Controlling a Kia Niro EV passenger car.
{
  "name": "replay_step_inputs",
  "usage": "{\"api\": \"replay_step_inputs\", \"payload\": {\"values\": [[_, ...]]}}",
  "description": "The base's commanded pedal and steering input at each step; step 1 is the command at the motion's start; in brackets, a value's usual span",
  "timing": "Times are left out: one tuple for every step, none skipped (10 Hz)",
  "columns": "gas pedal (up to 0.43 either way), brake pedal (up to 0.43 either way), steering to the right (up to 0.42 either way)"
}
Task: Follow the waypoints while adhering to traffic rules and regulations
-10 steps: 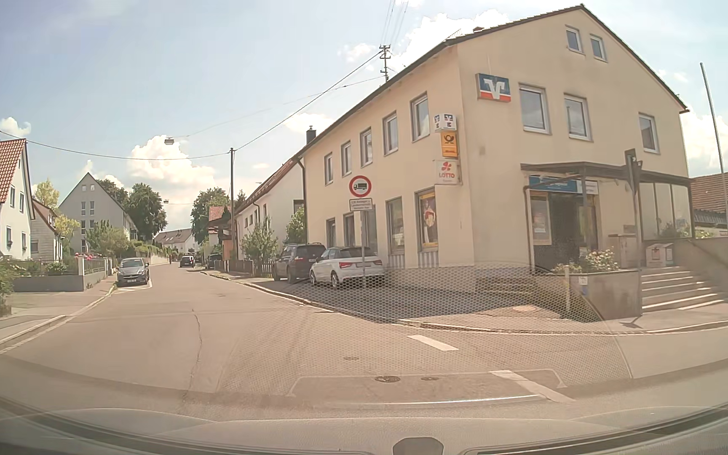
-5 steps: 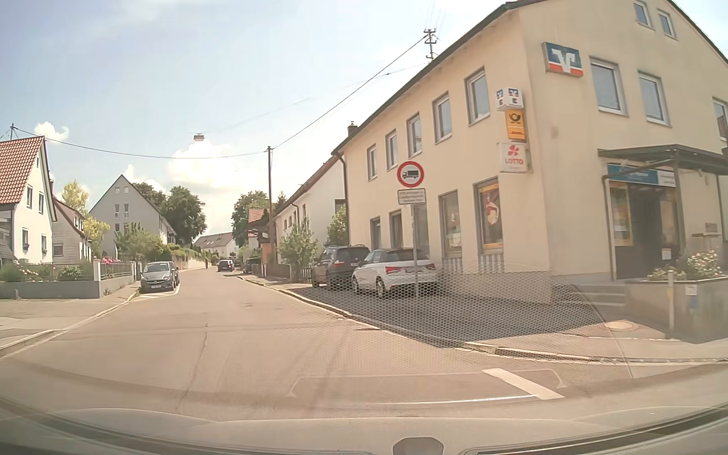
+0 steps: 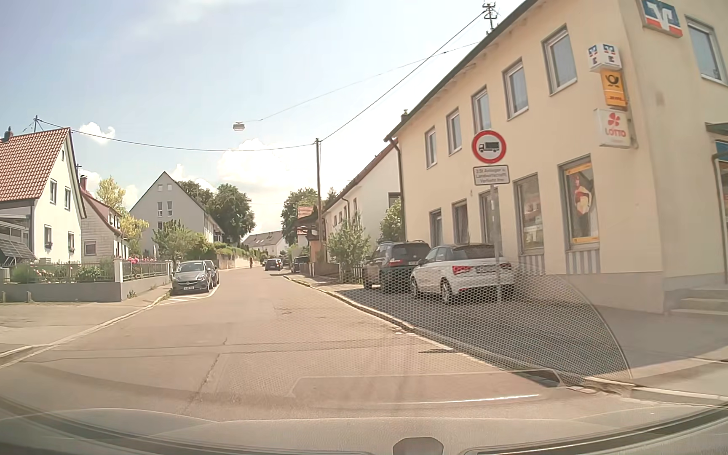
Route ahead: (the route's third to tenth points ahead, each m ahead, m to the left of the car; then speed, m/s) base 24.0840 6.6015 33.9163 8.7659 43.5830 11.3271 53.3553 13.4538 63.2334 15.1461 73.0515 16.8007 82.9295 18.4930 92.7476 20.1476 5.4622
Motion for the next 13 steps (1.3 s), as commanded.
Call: {"api": "replay_step_inputs", "payload": {"values": [[0.209, 0.000, -0.151], [0.157, 0.000, -0.138], [0.138, 0.000, -0.122], [0.130, 0.000, -0.116], [0.118, 0.000, -0.108], [0.118, 0.000, -0.101], [0.118, 0.000, -0.100], [0.118, 0.000, -0.100], [0.118, 0.000, -0.096], [0.118, 0.000, -0.088], [0.118, 0.000, -0.077], [0.118, 0.000, -0.068], [0.118, 0.000, -0.060]]}}
